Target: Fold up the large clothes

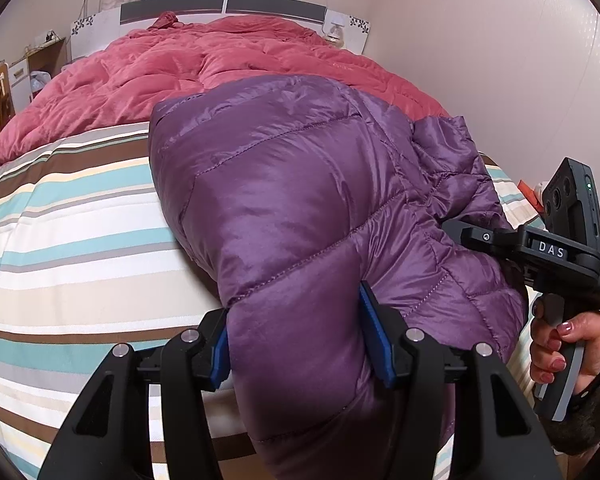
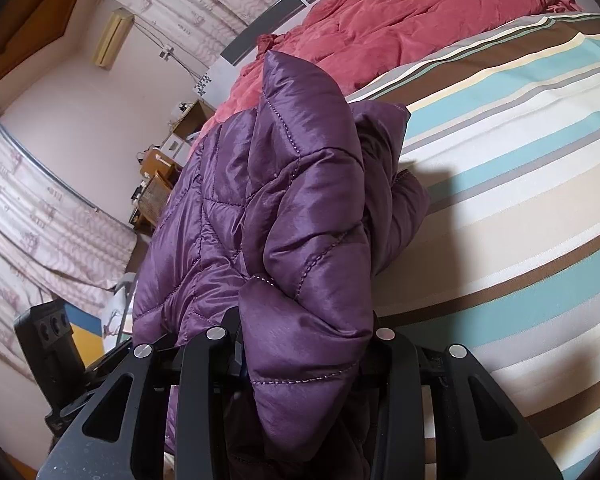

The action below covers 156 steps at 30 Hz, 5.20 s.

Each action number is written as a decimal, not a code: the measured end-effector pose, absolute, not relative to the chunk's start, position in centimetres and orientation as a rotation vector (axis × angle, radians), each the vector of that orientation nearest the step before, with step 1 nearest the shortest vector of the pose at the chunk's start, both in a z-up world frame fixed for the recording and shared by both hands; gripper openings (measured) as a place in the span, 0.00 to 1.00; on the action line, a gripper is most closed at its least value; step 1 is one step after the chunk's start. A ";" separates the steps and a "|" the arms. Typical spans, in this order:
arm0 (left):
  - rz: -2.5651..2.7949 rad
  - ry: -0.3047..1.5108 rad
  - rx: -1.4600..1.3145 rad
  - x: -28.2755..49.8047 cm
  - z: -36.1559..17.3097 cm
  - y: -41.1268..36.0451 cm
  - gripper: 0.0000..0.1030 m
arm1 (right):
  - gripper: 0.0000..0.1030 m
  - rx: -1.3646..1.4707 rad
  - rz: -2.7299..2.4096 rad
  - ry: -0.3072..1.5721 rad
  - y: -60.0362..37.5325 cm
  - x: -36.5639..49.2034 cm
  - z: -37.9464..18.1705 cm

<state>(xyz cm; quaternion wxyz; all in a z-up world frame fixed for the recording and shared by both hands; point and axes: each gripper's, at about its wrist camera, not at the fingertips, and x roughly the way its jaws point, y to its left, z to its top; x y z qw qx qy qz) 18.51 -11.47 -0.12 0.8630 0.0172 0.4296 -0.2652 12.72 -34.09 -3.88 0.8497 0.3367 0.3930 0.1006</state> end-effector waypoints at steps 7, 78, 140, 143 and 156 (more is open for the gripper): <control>-0.549 0.886 0.045 18.0 0.0 -11.1 0.50 | 0.33 0.704 0.228 0.815 -34.4 12.7 -3.7; -0.109 0.751 -0.041 26.7 -3.9 10.6 0.58 | 0.45 0.379 0.360 0.853 -12.6 27.3 -6.0; 0.048 0.753 -0.023 34.4 -4.1 8.8 0.80 | 0.29 0.077 0.231 0.786 -8.8 34.8 -5.2; 0.055 0.747 -0.001 34.0 -3.8 8.6 0.81 | 0.29 0.063 0.227 0.793 -8.6 34.5 -4.8; 0.092 0.700 -0.032 23.3 -0.7 9.5 0.98 | 0.53 0.126 0.261 0.716 -10.2 24.5 0.0</control>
